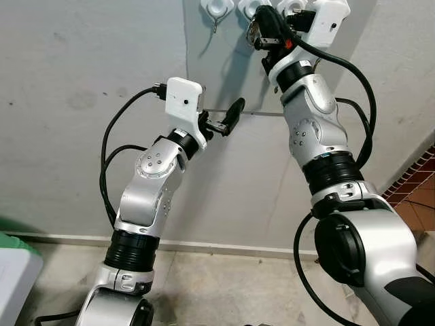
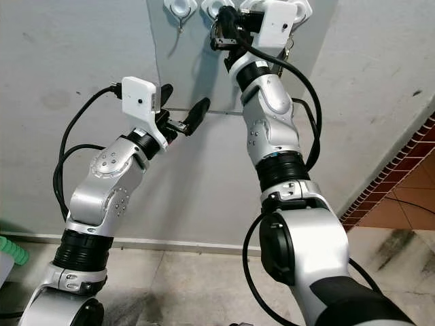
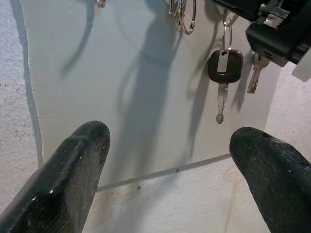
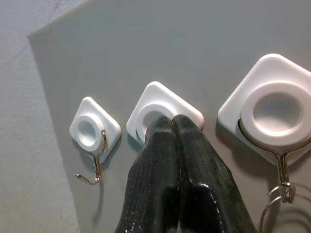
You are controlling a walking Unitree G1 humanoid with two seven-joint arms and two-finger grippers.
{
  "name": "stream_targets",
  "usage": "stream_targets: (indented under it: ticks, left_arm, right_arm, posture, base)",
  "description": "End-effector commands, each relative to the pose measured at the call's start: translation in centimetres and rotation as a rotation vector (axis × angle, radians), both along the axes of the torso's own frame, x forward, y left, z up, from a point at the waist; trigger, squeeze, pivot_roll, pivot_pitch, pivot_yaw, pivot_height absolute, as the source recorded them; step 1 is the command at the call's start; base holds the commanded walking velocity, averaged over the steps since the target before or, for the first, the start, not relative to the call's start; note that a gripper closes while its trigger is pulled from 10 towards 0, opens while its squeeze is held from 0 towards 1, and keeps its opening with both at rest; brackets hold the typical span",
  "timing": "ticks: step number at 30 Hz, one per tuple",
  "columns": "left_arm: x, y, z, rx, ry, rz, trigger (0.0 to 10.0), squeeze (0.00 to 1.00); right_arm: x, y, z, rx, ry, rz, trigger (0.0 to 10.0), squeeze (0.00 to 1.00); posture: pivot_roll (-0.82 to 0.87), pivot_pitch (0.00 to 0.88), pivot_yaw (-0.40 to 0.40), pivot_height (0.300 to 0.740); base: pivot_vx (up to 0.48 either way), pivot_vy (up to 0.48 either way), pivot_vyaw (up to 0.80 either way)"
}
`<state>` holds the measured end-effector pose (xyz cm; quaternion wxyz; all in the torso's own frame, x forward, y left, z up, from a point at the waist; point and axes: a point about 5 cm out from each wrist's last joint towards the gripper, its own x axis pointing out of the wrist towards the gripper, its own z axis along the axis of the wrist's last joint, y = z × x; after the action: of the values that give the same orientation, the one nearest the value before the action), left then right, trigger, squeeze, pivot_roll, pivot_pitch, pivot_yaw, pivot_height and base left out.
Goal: Hang keys on a hook
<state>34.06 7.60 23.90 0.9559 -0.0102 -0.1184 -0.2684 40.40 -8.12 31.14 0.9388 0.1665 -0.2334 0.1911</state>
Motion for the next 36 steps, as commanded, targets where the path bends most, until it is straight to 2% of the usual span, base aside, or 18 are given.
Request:
stream_targets:
  ticks: [1, 5, 9, 12, 14, 17, 18, 34, 35, 36]
  left_arm:
    - [-0.3, 0.0, 0.4, -0.004, -0.017, -0.002, 10.0, 0.00]
    - [-0.3, 0.1, 0.5, -0.004, -0.019, 0.002, 10.0, 0.00]
    - [-0.3, 0.1, 0.6, -0.012, -0.018, 0.004, 10.0, 0.00]
    - [-0.3, 0.0, 0.5, -0.017, -0.015, 0.004, 10.0, 0.00]
    - [-0.4, 0.0, 0.5, -0.020, -0.013, 0.004, 10.0, 0.00]
    - [-0.4, -0.1, 0.5, -0.023, -0.014, 0.004, 10.0, 0.00]
    - [-0.4, -0.1, 0.5, -0.024, -0.014, 0.006, 10.0, 0.00]
    - [-0.6, 0.0, 0.4, -0.042, -0.009, 0.019, 10.0, 0.00]
    - [-0.6, 0.0, 0.3, -0.042, -0.009, 0.023, 10.0, 0.00]
    - [-0.6, 0.0, 0.3, -0.042, -0.008, 0.024, 10.0, 0.00]
  right_arm:
    - [0.4, -0.6, -0.1, 0.021, 0.059, -0.055, 10.0, 0.00]
    - [0.5, -0.3, -0.6, 0.046, 0.132, -0.094, 10.0, 0.00]
    - [0.5, 0.0, -0.9, 0.048, 0.157, -0.096, 10.0, 0.00]
    - [0.1, 0.4, -1.0, 0.038, 0.127, -0.031, 10.0, 0.00]
    - [-0.3, 0.6, -0.6, 0.012, 0.047, 0.036, 10.0, 0.00]
    - [-0.4, 0.6, -0.7, 0.016, 0.040, 0.094, 10.0, 0.00]
    - [-0.6, 0.5, -0.6, -0.005, 0.009, 0.104, 10.0, 0.00]
    - [-1.1, 0.2, -1.0, -0.015, -0.008, 0.166, 10.0, 0.00]
    - [-1.2, 0.2, -1.3, -0.001, 0.000, 0.184, 10.0, 0.14]
    - [-1.2, 0.2, -1.3, 0.004, 0.002, 0.189, 10.0, 1.00]
  posture:
    - [0.02, 0.102, -0.042, 0.740]
    - [0.02, 0.107, -0.045, 0.740]
    - [0.02, 0.109, -0.049, 0.740]
    - [0.01, 0.113, -0.054, 0.740]
    - [0.01, 0.113, -0.054, 0.740]
    - [0.01, 0.116, -0.057, 0.740]
    - [0.01, 0.118, -0.060, 0.740]
    - [0.01, 0.119, -0.075, 0.740]
    - [0.01, 0.119, -0.075, 0.740]
    - [0.01, 0.119, -0.075, 0.740]
  base:
    - [0.000, 0.000, 0.00]
    - [0.000, 0.000, 0.00]
    - [0.000, 0.000, 0.00]
    - [0.000, 0.000, 0.00]
    - [0.000, 0.000, 0.00]
    - [0.000, 0.000, 0.00]
    - [0.000, 0.000, 0.00]
    - [0.000, 0.000, 0.00]
    - [0.000, 0.000, 0.00]
    - [0.000, 0.000, 0.00]
